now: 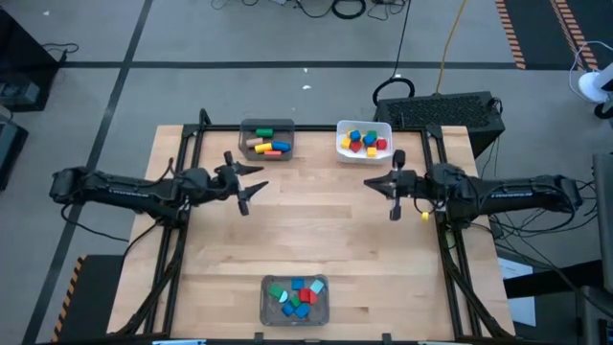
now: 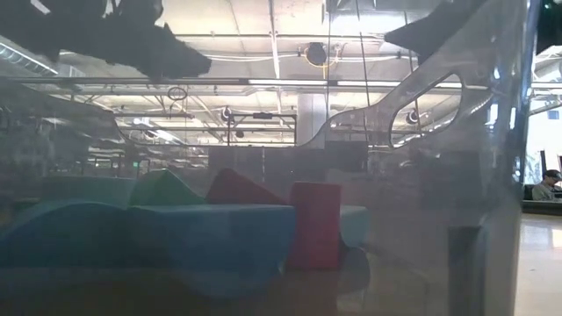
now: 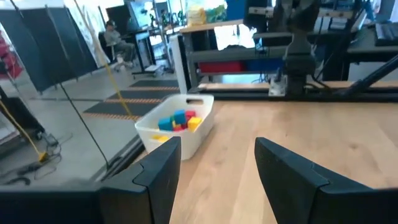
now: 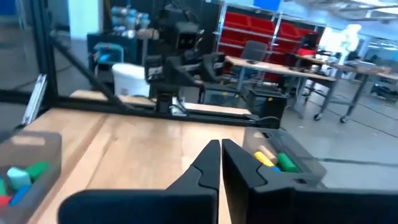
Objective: Sort blocks by size
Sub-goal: Return to Home Position
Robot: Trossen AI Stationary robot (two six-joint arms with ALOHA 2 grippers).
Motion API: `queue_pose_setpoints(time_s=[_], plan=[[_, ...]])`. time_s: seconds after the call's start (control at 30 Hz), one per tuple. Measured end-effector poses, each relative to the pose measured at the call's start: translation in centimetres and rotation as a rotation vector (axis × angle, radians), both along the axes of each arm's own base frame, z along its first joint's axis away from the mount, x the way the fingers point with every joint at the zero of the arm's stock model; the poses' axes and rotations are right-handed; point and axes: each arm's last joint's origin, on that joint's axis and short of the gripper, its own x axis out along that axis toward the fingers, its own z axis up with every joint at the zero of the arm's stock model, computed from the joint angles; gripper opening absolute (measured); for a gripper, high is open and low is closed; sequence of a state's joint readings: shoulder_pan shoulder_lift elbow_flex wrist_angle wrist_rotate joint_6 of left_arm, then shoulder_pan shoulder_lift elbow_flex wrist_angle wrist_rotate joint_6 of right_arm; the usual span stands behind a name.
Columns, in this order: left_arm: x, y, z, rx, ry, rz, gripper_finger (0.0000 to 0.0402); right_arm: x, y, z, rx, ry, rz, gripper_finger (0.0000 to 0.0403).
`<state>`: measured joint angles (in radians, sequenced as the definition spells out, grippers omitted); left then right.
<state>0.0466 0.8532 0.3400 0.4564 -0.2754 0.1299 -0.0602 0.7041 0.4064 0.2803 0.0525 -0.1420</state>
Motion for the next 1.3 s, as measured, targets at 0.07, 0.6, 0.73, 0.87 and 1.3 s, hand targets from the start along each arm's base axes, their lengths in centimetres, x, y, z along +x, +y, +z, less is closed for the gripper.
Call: queue_pose_setpoints(time_s=[0.07, 0.6, 0.73, 0.87, 1.3], plan=[[-0.1, 0.3, -0.4, -0.021, 0.009, 0.004, 0.0207, -0.6, -0.1, -0.3, 0.039, -0.020, -0.009, 0.0000], [-1.8, 0.0, 0.0, -0.076, 0.007, -0.001, 0.0207, -5.1, 0.6, -2.0, 0.166, -0.144, 0.027, 0.0000], [-3.4, 0.0, 0.7, -0.069, -0.016, 0.000, 0.0207, -6.0, 0.5, -2.5, 0.163, -0.100, -0.026, 0.0000], [-4.5, -0.2, 0.7, -0.077, -0.005, -0.006, 0.0207, -6.5, 0.5, -2.8, 0.169, -0.076, -0.022, 0.0000], [-6.0, -0.5, -4.2, -0.065, -0.108, -0.051, 0.0207, -6.3, 0.5, -4.6, 0.205, -0.027, -0.026, 0.0000]])
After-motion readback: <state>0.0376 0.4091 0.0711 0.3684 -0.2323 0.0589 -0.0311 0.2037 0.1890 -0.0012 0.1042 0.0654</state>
